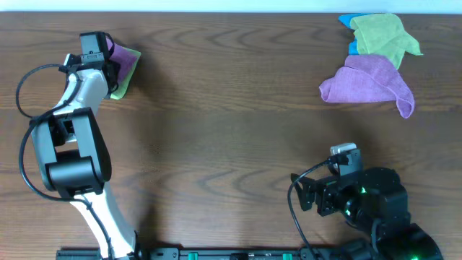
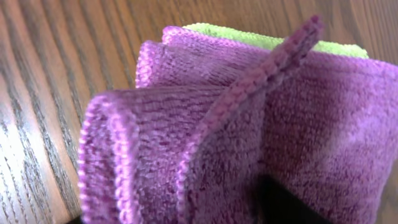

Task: Fold the cloth
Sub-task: 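Lower the purple cloth onto the yellow-green cloth and open the left gripper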

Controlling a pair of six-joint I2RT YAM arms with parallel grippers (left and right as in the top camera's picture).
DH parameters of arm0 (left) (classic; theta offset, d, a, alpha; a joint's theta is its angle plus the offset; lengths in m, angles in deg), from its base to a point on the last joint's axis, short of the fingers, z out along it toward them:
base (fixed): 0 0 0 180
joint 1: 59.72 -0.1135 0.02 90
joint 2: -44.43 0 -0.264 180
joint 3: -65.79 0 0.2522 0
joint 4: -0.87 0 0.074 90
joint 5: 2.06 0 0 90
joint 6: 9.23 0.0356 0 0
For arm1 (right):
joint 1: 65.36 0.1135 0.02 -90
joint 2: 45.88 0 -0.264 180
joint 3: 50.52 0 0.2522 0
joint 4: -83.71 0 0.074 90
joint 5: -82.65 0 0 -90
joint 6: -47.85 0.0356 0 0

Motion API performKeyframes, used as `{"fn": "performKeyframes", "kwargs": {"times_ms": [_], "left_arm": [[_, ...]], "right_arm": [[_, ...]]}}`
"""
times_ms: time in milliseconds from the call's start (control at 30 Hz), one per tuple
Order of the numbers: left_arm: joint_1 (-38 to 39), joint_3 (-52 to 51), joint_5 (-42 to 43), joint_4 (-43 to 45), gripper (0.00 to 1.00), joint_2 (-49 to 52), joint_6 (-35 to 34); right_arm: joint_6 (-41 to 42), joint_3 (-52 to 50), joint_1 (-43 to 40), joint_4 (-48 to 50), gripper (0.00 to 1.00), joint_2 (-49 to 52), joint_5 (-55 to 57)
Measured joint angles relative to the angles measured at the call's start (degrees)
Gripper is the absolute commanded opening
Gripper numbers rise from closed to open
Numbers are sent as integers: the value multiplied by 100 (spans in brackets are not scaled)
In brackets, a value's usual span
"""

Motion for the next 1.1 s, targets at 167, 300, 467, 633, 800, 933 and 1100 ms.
{"fn": "performKeyframes", "kwargs": {"times_ms": [167,300,467,633,800,933,1100], "left_arm": [[-2,0,83,-118,86,0,46],[-2,0,83,-170,89,-24,138],[-2,0,81,-330,95,-319,315],[-2,2,20,-669,95,-787,442],[-7,7,-66,-1154,95,-1043,573],[-7,7,46,-1572,95,-1123,592],[-7,7,376,-1790,95,-1349,723]], "right_arm": [[0,0,0,0,99,0,0],[0,0,0,2,99,0,-2],[0,0,0,0,99,0,0],[0,0,0,2,99,0,-2],[0,0,0,2,99,0,0],[0,0,0,0,99,0,0],[0,0,0,0,99,0,0]]}}
